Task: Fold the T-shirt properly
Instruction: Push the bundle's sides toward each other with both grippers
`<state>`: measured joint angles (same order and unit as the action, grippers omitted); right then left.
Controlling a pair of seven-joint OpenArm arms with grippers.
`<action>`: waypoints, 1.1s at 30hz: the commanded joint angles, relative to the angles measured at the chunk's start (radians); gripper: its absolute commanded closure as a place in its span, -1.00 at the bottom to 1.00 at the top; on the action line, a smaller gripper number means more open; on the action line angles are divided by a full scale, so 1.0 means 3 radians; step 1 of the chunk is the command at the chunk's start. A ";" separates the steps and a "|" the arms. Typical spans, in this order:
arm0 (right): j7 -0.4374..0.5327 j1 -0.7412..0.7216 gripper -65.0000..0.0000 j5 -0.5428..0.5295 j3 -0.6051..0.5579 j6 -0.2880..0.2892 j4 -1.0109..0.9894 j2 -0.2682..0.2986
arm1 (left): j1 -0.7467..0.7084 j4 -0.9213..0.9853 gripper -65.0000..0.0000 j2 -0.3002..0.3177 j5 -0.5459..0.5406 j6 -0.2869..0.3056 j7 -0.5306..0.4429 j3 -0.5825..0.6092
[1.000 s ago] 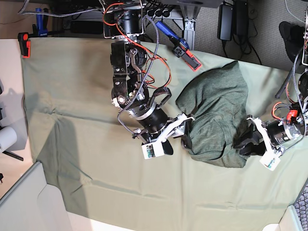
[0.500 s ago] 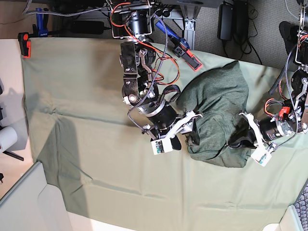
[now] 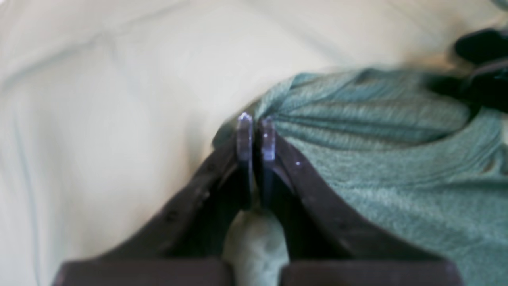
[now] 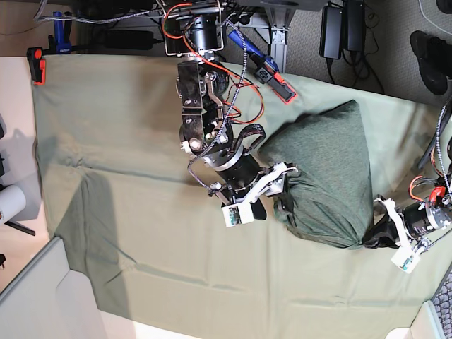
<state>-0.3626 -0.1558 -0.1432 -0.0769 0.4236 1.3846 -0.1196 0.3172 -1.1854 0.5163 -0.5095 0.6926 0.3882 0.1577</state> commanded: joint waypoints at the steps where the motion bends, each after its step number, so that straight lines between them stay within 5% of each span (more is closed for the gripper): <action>1: 0.0086 -0.0069 -0.06 -0.0032 0.0001 0.0028 0.0050 -0.0011 | 0.0136 0.0017 1.00 0.0055 -0.0043 0.0019 -0.0113 -0.0022; 18: 0.0088 -0.0163 -0.06 -0.0008 0.0017 0.0025 0.0050 0.0028 | 0.0182 0.0359 0.98 0.0055 0.0268 0.0019 -0.0331 -0.0022; 23: 0.0089 -0.0193 -0.06 -0.0006 0.0017 0.0025 0.0050 0.0029 | 0.0065 0.0359 0.29 0.0055 0.0268 0.0019 -0.0332 -0.0022; 29: 0.0090 -0.0188 -0.05 0.0217 0.0019 0.0024 0.0050 0.0031 | 0.0048 0.0348 0.26 0.0156 -0.0046 0.0019 -0.0317 -0.0028; 31: 0.0090 -0.0188 0.23 0.0324 0.0019 0.0024 0.0050 0.0041 | 0.0048 0.0318 0.26 0.0220 -0.0192 0.0019 -0.0243 -0.0056; 33: 0.0090 -0.0189 0.85 0.0338 0.0019 0.0023 0.0050 0.0092 | 0.0047 0.0280 0.26 0.0244 -0.0286 0.0019 -0.0088 -0.0160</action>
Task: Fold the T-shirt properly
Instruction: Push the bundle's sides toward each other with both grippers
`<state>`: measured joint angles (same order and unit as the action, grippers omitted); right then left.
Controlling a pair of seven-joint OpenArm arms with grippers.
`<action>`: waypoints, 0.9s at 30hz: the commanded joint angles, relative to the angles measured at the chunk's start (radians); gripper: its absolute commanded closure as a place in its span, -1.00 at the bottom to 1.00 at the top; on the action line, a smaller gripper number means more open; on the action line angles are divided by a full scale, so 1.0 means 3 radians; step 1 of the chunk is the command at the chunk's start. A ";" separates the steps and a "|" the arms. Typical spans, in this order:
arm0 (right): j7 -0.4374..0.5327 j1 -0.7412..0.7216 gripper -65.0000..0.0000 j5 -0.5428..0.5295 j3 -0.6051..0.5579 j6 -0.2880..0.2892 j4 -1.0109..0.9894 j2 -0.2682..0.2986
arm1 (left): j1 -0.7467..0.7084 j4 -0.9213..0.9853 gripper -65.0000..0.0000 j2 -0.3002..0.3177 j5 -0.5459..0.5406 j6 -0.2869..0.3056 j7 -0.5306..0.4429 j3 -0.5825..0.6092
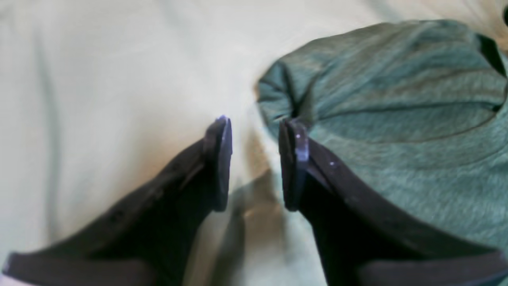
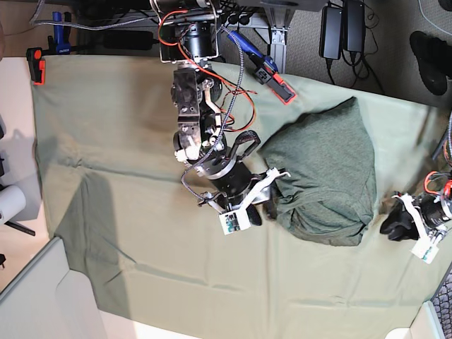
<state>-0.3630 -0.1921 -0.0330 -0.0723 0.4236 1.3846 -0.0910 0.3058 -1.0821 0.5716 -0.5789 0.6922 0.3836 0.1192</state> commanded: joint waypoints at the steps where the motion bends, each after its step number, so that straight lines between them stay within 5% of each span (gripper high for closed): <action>1: 0.0090 -0.0069 1.00 -0.0028 0.0004 0.0023 0.0050 0.0034 | 0.0079 -0.0078 0.26 0.0067 -0.0125 0.0020 0.0011 -0.0099; 8: 0.0048 0.0027 1.00 -0.0029 0.0003 0.0024 0.0050 0.0212 | -0.0163 -0.0085 0.37 0.0078 -0.0444 0.0020 0.0172 -0.0314; 14: 0.0048 0.0192 1.00 -0.0092 -0.0008 0.0024 0.0050 0.0256 | -0.0345 -0.0036 0.38 -0.0168 0.0113 0.0020 -0.0277 -0.0314; 27: 0.0113 0.0123 1.00 -0.0264 -0.0008 0.0023 0.0050 0.0058 | -0.0328 -0.0034 0.38 -0.0373 0.0276 0.0020 -0.0295 -0.0282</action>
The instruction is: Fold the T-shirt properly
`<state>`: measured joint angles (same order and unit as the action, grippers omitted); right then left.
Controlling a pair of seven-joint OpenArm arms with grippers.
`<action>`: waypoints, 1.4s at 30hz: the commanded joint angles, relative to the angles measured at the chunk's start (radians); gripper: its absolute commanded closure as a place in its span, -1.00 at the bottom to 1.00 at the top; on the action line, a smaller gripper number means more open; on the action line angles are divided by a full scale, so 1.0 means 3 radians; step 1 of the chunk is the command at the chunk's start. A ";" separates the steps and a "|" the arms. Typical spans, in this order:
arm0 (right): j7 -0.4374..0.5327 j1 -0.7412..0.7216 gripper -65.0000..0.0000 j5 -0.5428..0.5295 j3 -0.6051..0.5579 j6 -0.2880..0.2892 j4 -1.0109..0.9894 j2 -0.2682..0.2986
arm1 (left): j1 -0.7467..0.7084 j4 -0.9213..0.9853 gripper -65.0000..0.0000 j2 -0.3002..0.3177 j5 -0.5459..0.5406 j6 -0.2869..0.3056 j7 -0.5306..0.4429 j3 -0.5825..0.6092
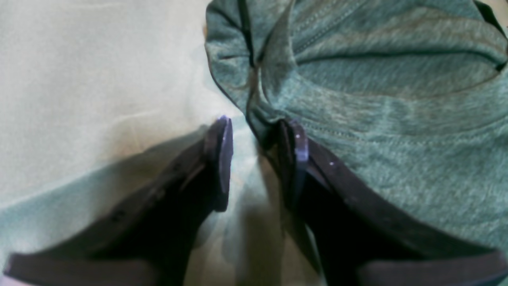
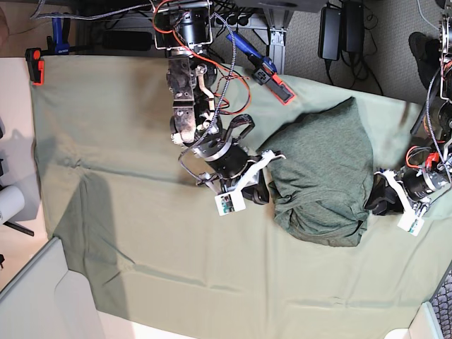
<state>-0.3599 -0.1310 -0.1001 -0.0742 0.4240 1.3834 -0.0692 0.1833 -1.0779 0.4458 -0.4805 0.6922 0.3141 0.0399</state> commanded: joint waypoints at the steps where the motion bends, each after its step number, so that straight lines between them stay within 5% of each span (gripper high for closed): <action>1: 0.0109 -0.0104 1.00 -0.0041 0.0000 0.0022 0.0053 -0.0032 | 0.0080 -0.0048 0.38 0.0048 -0.0052 0.0020 -0.0064 -0.0018; 3: 0.0128 -0.0160 0.96 -0.0041 0.0004 0.0020 0.0053 -0.0067 | 0.0080 -0.0048 0.38 0.0050 -0.0052 0.0020 -0.0062 -0.0018; 6: 0.0141 -0.0252 0.29 -0.0039 0.0004 0.0022 0.0053 -0.0155 | 0.0070 -0.0048 0.38 0.0051 -0.0053 0.0020 -0.0061 -0.0018; 9: 0.0141 -0.0327 -0.05 -0.0039 0.0004 0.0022 0.0037 -0.0247 | 0.0052 -0.0048 0.38 0.0050 -0.0055 0.0020 -0.0061 -0.0018; 19: 0.0483 -0.0661 -0.05 0.0118 0.0010 0.0020 -0.0839 -0.0273 | 0.0053 -0.0048 0.38 0.0058 -0.0055 0.0020 -0.0064 -0.0018; 34: 0.0506 -0.0661 -0.04 0.0098 -0.0001 0.0022 -0.1096 -0.0275 | 0.0052 -0.0048 0.38 0.0056 -0.0134 0.0020 -0.0064 -0.0018; 38: 0.0559 -0.0660 0.41 0.0098 -0.0051 0.0022 -0.1266 -0.0275 | 0.0052 -0.0048 0.38 0.0057 -0.0131 0.0020 -0.0061 -0.0018; 42: 0.0615 -0.0661 0.46 0.0098 -0.0097 0.0022 -0.1306 -0.0275 | 0.0052 -0.0048 0.38 0.0057 -0.0131 0.0020 -0.0061 -0.0018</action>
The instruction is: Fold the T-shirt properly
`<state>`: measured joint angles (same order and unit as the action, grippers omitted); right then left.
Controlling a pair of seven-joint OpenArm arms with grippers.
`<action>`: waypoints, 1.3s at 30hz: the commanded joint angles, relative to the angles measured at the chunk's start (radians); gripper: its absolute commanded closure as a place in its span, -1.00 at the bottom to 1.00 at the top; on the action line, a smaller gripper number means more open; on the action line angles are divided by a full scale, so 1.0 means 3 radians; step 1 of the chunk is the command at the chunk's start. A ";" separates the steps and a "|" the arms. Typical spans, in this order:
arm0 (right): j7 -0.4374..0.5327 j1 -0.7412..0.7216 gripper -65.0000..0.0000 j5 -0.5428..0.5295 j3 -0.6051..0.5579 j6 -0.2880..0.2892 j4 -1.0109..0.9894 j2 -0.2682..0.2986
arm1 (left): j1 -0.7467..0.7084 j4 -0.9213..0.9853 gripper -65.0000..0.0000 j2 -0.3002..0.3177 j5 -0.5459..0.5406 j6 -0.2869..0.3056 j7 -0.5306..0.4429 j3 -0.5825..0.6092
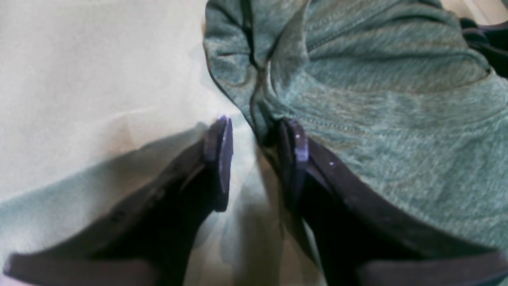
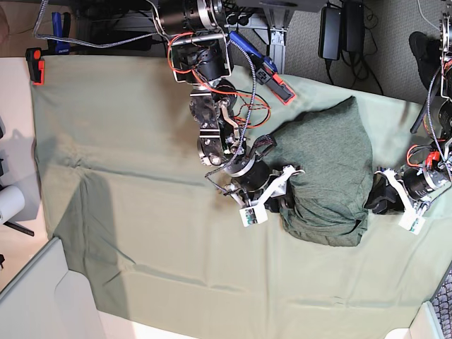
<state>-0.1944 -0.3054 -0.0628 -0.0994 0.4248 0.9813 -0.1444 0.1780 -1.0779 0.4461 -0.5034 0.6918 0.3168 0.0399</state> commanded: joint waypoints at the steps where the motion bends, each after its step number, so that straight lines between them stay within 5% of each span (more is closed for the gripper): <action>1: 0.0064 -0.0080 0.47 -0.0027 -0.0020 0.0019 0.0034 -0.0024 | 0.0069 -0.0048 0.38 0.0056 -0.0056 0.0021 -0.0070 -0.0018; 7: 0.0072 -0.0081 1.00 -0.0015 -0.0025 0.0019 0.0036 -0.0024 | 0.0069 -0.0048 0.38 0.0056 -0.0056 0.0021 -0.0070 -0.0018; 39: -0.0126 -0.0060 1.00 0.0360 0.0137 0.0010 0.0581 0.0158 | 0.0083 -0.0048 0.38 -0.0083 0.0238 0.0021 -0.0198 0.0343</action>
<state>-0.2588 -0.2966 0.0502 -0.0589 0.4263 1.1332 -0.0967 0.1837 -1.0798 0.4122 -0.4419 0.6930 0.2535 0.1448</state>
